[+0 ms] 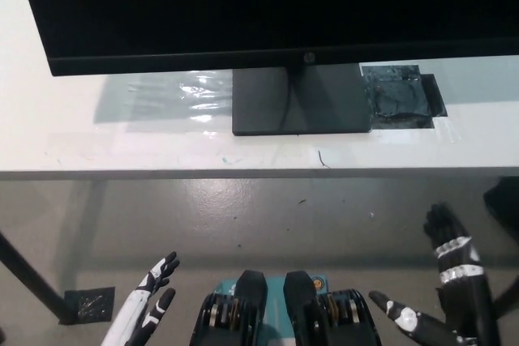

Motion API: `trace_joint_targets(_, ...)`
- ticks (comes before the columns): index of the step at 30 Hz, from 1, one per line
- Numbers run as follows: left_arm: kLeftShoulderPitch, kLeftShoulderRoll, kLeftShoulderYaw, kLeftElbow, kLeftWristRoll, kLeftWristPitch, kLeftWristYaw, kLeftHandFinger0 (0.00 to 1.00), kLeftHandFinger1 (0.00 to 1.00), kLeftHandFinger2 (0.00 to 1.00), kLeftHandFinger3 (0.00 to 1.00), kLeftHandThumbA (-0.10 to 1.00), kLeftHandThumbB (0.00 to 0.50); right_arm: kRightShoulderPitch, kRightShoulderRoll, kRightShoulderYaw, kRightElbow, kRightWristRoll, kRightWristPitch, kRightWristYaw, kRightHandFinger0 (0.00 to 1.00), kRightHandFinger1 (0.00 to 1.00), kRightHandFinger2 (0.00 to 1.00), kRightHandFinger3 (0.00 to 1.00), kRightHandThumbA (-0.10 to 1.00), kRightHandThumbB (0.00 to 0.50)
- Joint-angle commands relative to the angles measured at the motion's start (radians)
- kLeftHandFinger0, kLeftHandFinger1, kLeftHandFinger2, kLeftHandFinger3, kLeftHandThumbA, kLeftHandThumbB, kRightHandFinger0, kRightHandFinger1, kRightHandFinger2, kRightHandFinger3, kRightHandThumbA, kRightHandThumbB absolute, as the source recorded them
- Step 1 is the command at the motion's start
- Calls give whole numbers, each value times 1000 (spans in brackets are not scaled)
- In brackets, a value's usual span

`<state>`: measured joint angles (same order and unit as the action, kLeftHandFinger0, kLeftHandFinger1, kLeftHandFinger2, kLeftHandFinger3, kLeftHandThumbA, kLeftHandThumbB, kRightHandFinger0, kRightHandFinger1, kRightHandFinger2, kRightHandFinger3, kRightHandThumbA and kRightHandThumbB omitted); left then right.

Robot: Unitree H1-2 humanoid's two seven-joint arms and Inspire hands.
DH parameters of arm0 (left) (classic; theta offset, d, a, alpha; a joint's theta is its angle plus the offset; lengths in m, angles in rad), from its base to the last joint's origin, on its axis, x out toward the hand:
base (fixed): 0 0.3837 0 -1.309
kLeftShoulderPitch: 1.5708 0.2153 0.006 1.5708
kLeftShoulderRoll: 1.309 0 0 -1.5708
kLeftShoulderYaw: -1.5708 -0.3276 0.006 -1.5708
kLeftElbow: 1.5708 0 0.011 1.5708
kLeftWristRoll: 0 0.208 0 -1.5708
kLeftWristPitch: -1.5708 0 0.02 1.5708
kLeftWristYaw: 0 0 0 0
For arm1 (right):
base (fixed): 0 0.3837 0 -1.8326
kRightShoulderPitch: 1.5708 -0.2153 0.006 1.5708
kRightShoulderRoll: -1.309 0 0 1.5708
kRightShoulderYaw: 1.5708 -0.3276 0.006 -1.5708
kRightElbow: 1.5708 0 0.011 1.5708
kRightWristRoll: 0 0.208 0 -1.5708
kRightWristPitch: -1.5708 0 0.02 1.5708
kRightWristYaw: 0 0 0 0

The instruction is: The monitor is being placed at the center of the desk and the robot uses its right hand to grab on the right side of the monitor and tilt the angle of the montior sideways.

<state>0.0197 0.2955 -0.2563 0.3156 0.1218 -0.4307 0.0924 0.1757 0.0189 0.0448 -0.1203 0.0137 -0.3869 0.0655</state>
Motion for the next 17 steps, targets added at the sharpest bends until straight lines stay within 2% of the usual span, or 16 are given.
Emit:
trace_joint_targets(1, -10, 28, 0, -20, -6, -39, 10, 1000, 1000, 1000, 1000, 1000, 280, -37, -17, 5, 102, -71, -83, -74, 1000, 1000, 1000, 1000, 1000, 363)
trace_joint_targets(2, -9, 28, -1, -20, -7, -39, 7, 1000, 1000, 1000, 1000, 1000, 279, -51, -20, 2, 168, -67, -83, -76, 1000, 1000, 1000, 1000, 1000, 375)
trace_joint_targets(7, 12, 27, -5, -28, -5, -39, 11, 1000, 1000, 1000, 1000, 1000, 288, -48, -29, 10, 210, -52, -83, -77, 1000, 1000, 1000, 1000, 1000, 352)
trace_joint_targets(8, 7, 24, -7, -28, -10, -39, 5, 1000, 1000, 1000, 1000, 1000, 281, -58, -26, -11, 252, -28, -83, -64, 1000, 1000, 1000, 1000, 1000, 364)
trace_joint_targets(17, -6, 28, -8, -13, -8, -39, 5, 1000, 1000, 1000, 1000, 1000, 306, -77, -24, -16, 272, -21, -83, -57, 1000, 1000, 1000, 1000, 1000, 330)
